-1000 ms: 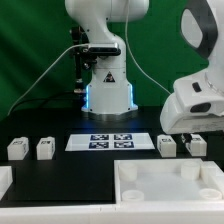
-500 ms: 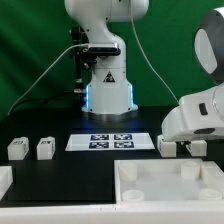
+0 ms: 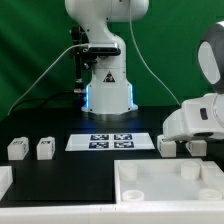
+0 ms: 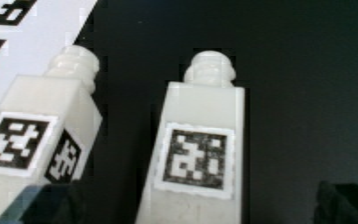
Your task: Assemble one leg
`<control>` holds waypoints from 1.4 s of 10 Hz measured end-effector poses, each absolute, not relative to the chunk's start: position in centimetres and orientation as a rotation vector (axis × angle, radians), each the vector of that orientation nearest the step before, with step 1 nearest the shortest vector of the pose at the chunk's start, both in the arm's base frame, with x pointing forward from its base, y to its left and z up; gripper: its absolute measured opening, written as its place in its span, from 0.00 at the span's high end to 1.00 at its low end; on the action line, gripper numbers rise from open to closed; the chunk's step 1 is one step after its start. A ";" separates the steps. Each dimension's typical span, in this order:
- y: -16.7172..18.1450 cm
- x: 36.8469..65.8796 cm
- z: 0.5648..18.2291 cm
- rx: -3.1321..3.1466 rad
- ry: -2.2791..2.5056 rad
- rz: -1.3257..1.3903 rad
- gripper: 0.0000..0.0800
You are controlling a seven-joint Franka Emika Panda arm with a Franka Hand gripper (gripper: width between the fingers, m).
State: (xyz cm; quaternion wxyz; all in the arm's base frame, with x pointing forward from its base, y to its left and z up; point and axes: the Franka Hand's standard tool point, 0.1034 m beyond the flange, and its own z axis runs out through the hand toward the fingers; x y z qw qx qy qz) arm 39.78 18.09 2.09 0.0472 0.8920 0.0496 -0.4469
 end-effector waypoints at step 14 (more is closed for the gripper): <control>17.8 39.1 1.2 2.713 0.142 -1.378 0.64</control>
Offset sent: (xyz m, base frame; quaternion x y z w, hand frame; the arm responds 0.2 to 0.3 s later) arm 0.0034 0.0059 -0.0069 -0.0100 -0.0156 0.0343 0.9992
